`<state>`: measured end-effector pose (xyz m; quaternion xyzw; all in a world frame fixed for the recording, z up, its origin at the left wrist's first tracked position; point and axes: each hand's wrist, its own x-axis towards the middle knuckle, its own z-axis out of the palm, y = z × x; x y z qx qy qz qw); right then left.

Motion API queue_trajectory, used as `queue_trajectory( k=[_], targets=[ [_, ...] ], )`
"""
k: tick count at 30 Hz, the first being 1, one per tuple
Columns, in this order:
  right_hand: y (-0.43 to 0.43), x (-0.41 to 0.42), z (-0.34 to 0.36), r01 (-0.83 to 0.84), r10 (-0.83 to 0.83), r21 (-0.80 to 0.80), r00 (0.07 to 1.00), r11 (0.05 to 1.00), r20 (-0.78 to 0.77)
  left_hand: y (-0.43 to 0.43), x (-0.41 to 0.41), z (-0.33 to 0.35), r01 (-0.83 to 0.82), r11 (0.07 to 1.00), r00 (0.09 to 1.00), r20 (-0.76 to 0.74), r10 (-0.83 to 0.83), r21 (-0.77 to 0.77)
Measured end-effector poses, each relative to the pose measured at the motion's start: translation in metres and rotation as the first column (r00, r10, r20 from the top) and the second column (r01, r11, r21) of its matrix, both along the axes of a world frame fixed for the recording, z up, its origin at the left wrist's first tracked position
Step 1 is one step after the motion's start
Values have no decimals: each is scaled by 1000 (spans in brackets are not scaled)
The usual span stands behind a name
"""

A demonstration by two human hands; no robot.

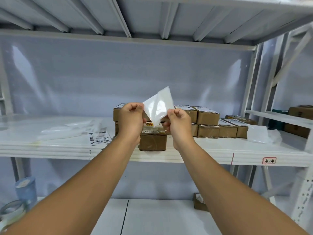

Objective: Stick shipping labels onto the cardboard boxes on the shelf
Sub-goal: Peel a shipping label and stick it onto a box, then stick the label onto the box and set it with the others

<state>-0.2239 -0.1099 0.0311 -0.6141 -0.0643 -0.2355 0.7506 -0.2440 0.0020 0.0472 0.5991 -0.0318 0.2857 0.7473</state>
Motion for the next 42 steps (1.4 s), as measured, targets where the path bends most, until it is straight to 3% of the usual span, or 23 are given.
queue_trajectory(
  k=[7,11,14,19,21,25,29,32,35,38,42],
  targets=[
    [-30,9,-3,216,-211,22,969,976,-132,17,6,-1,-20,1000,999,-43,20,10],
    [-52,17,-4,320,-283,188,938,929,-200,25,7,0,6,997,1000,-24,-8,-81],
    [-72,19,-1,344,-256,451,935,823,-245,27,3,3,-50,998,997,56,51,-27],
    [-78,19,8,387,-346,461,922,799,-175,22,-1,9,-85,996,989,115,89,-43],
    [-72,19,13,444,-445,407,890,798,-98,20,-2,10,-72,993,990,117,83,-93],
    [-50,5,18,489,-494,72,861,869,118,16,-5,12,-38,988,986,155,61,-147],
    [-28,-8,20,405,-352,-142,888,903,298,14,-2,9,-66,996,984,159,75,-58],
    [-13,-14,26,390,-277,-198,857,899,434,13,-1,6,-161,967,985,101,143,198],
    [4,-21,32,476,-272,-254,781,842,563,8,-8,7,-138,920,989,-5,150,367],
    [16,-23,33,547,-210,-320,698,774,684,7,-12,9,-103,933,993,-16,116,343],
    [26,-28,27,415,4,-519,778,748,628,5,-19,13,-8,961,998,63,-10,277]
  ],
)
